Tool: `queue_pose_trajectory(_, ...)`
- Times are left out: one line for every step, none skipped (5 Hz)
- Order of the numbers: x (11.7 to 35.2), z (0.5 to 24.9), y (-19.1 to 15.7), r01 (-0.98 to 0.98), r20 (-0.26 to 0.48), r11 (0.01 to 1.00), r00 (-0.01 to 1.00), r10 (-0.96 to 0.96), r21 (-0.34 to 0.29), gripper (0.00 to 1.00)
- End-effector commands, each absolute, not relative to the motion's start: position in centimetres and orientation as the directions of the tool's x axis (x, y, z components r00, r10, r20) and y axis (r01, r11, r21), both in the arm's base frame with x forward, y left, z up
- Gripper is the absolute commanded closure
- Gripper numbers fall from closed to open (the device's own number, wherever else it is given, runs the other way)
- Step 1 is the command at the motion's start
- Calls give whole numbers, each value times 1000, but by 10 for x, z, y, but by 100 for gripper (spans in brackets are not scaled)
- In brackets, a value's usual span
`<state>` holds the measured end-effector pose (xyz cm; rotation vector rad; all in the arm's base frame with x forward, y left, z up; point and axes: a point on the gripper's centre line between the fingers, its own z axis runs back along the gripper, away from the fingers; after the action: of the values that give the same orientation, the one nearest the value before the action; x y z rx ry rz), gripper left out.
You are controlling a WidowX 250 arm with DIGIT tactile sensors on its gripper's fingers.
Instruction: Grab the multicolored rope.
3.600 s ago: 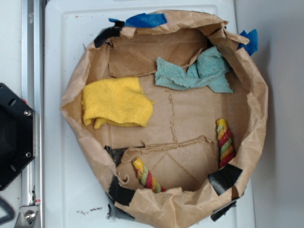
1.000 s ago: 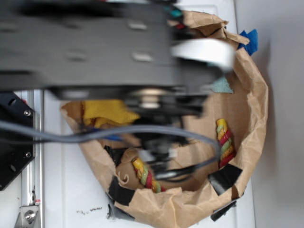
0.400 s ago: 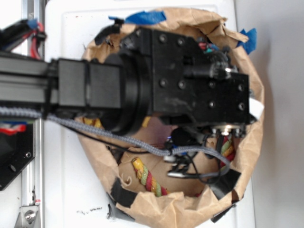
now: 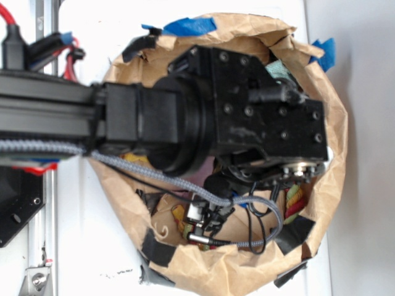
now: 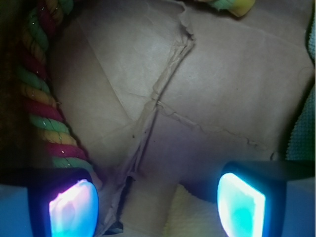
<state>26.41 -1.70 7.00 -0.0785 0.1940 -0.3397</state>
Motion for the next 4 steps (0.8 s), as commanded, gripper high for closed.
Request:
queue_pose_trajectory(269, 83, -21, 328, -128, 940, 932, -339, -94, 0)
queue_pose_trajectory(269, 83, -21, 328, -128, 940, 932, -339, -94, 0)
queue_pose_trajectory(264, 71, -28, 376, -93, 920, 918, -387, -115, 0)
queue_pose_trajectory(252, 54, -35, 408, -88, 907, 905, -417, -109, 0)
